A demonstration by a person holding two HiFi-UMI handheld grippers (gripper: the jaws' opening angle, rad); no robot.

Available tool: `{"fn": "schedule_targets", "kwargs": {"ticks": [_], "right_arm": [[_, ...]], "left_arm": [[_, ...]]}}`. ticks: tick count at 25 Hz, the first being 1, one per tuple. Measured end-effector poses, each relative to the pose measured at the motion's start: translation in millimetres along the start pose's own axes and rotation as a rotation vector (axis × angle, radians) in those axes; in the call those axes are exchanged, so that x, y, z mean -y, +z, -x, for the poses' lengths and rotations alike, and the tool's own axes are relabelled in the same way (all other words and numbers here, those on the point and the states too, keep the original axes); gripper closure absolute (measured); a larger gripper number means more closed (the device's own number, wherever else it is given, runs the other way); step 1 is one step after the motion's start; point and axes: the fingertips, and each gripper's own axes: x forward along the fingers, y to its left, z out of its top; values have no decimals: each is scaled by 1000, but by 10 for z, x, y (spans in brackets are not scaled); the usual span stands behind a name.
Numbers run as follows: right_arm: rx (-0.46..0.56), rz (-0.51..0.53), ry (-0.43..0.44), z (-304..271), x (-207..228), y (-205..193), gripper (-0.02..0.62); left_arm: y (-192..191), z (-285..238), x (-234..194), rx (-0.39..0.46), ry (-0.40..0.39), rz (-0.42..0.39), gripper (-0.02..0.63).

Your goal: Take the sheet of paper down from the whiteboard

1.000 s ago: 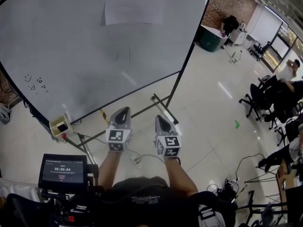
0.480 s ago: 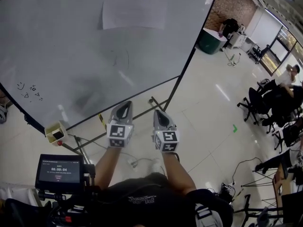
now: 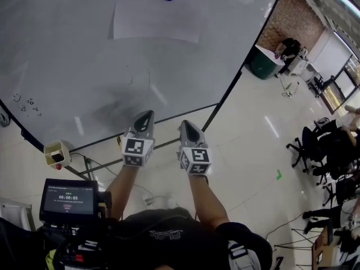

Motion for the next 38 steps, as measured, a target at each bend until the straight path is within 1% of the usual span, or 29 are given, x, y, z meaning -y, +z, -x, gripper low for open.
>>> {"fn": "schedule_targets", "kwargs": {"ticks": [3, 5, 10, 14, 17, 19, 21, 23, 26, 28, 31, 32, 34, 36, 38], "right_arm": [[13, 16, 45, -184, -59, 101, 581], [17, 4, 79, -291, -17, 126, 581], [80, -11, 201, -556, 315, 289, 581], [167, -17, 304, -796, 283, 655, 581], [217, -25, 342, -962, 411, 921, 581], [246, -42, 363, -1050, 530, 1086, 581], [265, -54, 389, -1122, 589, 1219, 581], [285, -76, 420, -1203, 599, 1348, 581], [316, -149, 458, -1414, 708, 1515, 578], [322, -199, 485, -1556, 781, 1595, 566], [331, -266, 537, -1539, 735, 1738, 547], [337, -289, 555, -1519, 715, 1795, 541], [355, -318, 580, -1499, 677, 1887, 534], [370, -311, 582, -1526, 648, 1945, 528], [374, -296, 588, -1593, 646, 2002, 517]], "left_arm": [[154, -82, -151, 23, 37, -26, 604], [265, -187, -193, 36, 66, -51, 604], [616, -573, -115, 90, 169, -212, 604], [972, -650, -278, 115, 234, -319, 604], [1357, -651, -317, 150, 287, -453, 604], [1613, -655, -288, 173, 301, -534, 604], [1831, -651, -271, 206, 305, -577, 604], [2052, -654, -319, 228, 332, -623, 604], [2324, -881, -419, 228, 375, -690, 604], [2472, -1074, -487, 207, 401, -714, 604], [2768, -1107, -547, 197, 417, -676, 604], [2873, -1103, -557, 201, 422, -675, 603], [3038, -1110, -563, 207, 441, -717, 603], [3142, -1159, -575, 204, 453, -759, 560], [3202, -1276, -611, 195, 456, -757, 523]]}}
